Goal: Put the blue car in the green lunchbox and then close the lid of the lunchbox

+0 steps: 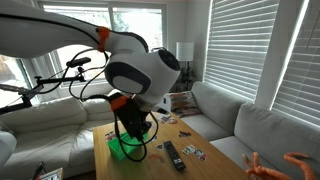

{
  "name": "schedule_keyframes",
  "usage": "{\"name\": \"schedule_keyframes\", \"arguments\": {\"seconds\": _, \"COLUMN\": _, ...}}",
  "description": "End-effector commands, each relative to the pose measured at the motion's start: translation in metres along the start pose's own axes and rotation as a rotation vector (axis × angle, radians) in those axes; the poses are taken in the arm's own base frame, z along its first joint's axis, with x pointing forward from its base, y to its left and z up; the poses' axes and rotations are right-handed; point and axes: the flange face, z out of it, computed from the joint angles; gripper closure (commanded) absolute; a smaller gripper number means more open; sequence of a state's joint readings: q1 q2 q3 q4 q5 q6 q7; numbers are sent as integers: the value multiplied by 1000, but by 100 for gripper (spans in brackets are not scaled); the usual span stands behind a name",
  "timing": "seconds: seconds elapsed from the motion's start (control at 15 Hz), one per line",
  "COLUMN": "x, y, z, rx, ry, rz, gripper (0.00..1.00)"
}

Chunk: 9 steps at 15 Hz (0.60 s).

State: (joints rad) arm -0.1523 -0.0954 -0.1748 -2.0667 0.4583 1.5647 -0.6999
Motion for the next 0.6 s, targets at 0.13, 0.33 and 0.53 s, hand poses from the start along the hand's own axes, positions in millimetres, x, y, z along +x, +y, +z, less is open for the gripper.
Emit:
{"name": "schedule_keyframes", "arguments": {"seconds": 0.13, "x": 3, "y": -27, "z": 10, "rx": -65, "ry": -25, "rz": -20, "gripper": 0}}
{"name": "schedule_keyframes", "arguments": {"seconds": 0.33, "x": 7, "y": -39, "z": 14, "rx": -85, "ry": -40, "rz": -46, "gripper": 0}}
{"name": "schedule_keyframes", "arguments": {"seconds": 0.53, "x": 10, "y": -51, "z": 21, "rx": -99, "ry": -64, "rz": -72, "gripper": 0}}
